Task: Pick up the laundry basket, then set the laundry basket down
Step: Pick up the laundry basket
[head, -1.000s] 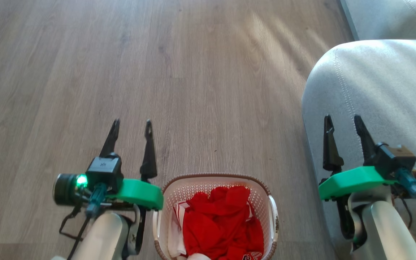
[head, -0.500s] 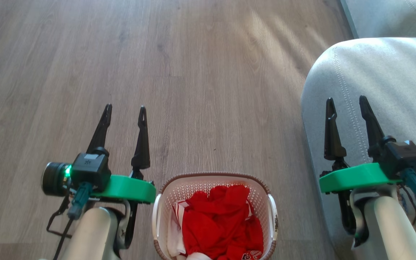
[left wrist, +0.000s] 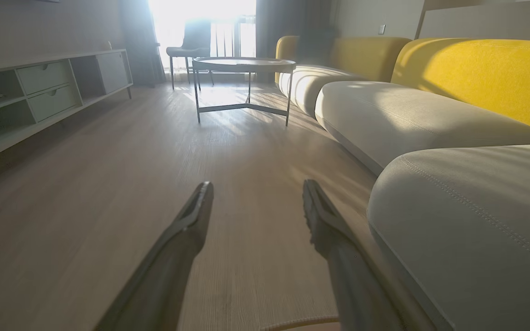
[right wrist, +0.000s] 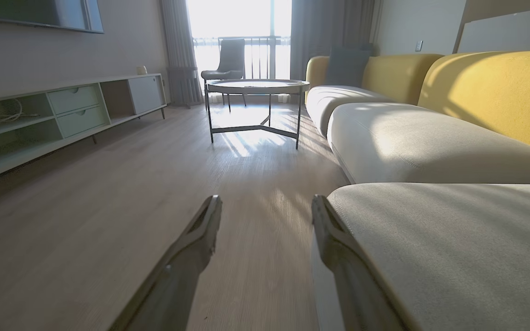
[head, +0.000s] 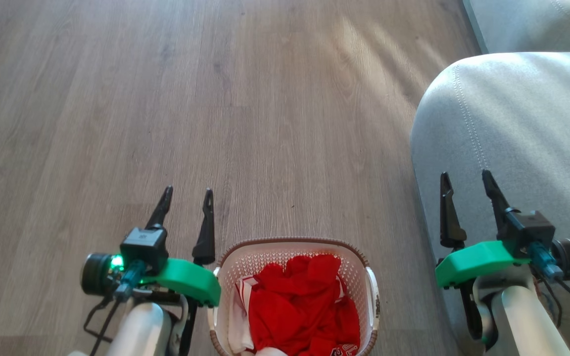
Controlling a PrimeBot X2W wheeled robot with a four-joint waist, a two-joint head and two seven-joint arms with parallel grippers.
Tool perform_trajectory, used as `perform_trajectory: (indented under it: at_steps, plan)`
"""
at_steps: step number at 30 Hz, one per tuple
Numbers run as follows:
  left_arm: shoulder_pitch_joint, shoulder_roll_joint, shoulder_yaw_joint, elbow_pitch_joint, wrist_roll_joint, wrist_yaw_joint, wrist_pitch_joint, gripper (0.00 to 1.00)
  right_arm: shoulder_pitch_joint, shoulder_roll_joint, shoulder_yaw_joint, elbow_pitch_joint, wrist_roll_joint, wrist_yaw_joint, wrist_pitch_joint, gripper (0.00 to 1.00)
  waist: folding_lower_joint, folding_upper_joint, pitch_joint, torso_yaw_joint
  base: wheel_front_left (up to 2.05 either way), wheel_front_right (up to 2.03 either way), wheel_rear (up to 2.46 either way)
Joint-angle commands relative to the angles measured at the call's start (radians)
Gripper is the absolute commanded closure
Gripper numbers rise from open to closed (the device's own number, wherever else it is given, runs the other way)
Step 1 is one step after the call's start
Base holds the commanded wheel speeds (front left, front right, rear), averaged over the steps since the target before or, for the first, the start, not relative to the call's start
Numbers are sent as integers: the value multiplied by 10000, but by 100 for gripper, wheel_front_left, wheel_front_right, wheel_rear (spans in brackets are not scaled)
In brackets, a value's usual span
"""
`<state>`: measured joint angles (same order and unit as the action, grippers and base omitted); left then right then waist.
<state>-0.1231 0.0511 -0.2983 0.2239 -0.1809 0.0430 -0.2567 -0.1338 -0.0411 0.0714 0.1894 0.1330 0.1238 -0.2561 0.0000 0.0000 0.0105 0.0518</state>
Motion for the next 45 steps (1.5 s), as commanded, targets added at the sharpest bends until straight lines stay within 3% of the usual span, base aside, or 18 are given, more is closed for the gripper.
perform_trajectory:
  at_steps: [1,45]
  plan:
    - [-418,-7,263,-249,-45,-30,-51,0,-301,-91,246,-284,-2,69,-57,0,0,0,-6,-2,0,0,0]
    - [-139,-8,397,93,-839,82,-51,0,-349,-91,438,83,121,69,-57,0,0,0,-235,-130,0,0,0]
